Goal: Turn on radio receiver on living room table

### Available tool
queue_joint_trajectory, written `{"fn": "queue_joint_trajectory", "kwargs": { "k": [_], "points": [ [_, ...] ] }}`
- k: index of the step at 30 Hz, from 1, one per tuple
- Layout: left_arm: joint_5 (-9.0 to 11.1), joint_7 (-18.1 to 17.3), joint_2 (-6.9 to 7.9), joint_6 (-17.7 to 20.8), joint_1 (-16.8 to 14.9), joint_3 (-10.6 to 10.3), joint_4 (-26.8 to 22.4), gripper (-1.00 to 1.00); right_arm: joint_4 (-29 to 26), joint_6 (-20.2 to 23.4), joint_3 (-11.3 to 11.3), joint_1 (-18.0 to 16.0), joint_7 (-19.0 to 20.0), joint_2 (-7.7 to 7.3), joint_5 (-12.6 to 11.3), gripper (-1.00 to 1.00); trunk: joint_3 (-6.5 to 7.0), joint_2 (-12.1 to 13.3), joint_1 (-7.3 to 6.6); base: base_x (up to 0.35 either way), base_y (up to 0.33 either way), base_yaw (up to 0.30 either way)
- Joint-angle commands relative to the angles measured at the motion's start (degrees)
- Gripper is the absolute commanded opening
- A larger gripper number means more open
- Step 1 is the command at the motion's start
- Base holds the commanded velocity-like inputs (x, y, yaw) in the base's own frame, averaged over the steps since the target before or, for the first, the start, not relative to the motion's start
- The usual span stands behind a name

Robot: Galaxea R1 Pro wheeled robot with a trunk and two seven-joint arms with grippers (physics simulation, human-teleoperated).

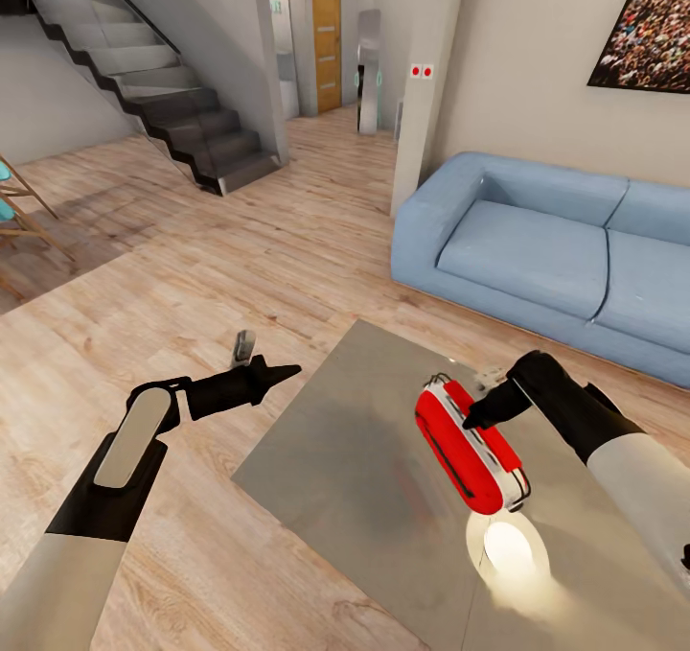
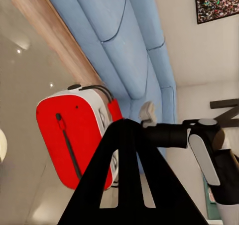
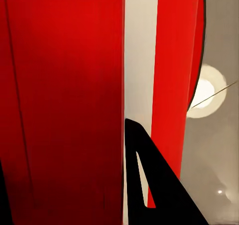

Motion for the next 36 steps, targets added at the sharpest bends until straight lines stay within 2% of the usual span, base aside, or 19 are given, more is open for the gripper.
{"fn": "queue_joint_trajectory", "kwargs": {
  "k": [1,7,21,24,27,29,33,36],
  "points": [
    [0.00,0.01,-0.03,0.00,0.00,-0.01,0.00,-1.00,0.51,0.00,0.00,-0.02,-0.04,0.00,-0.08,-1.00,0.01,0.00,0.00,0.000,0.000,0.000],
    [0.00,-0.04,-0.07,0.00,0.00,0.02,-0.04,-1.00,1.75,0.00,-0.06,-0.02,-0.05,1.16,-0.04,-1.00,0.01,0.00,0.00,0.000,0.000,0.000],
    [0.59,-0.18,-0.15,-0.03,0.00,0.13,-0.15,-1.00,1.40,0.00,-0.15,-0.02,0.44,1.05,-0.01,-1.00,0.01,0.00,0.00,0.000,0.000,0.000],
    [-0.46,-1.15,0.83,0.15,-0.13,-0.85,0.82,-1.00,2.40,-1.09,-0.99,1.03,-0.49,2.03,-0.38,-1.00,0.00,-0.01,0.00,0.000,0.000,0.000],
    [-1.52,-1.44,1.08,0.07,-0.11,-1.82,1.20,-1.00,3.38,-2.05,-0.96,1.20,-1.38,2.82,-1.14,-1.00,0.00,-0.01,0.00,0.000,0.000,0.000],
    [-2.20,-0.80,1.46,0.07,-0.10,-2.18,1.30,-1.00,4.02,-1.83,-0.95,1.61,-1.28,2.17,-2.06,-1.00,0.00,-0.01,0.00,0.000,0.000,0.000],
    [-3.59,-0.35,1.66,0.08,-0.09,-2.32,1.39,-1.00,4.85,-0.35,-0.94,2.30,-0.02,0.84,-1.36,-1.00,0.00,-0.01,0.00,0.000,0.000,0.000],
    [-4.04,-0.33,1.72,0.09,-0.09,-2.37,1.40,-1.00,4.47,0.00,-0.94,2.40,0.92,0.53,-1.04,-1.00,0.00,-0.01,0.00,0.000,0.000,0.000]
  ]
}}
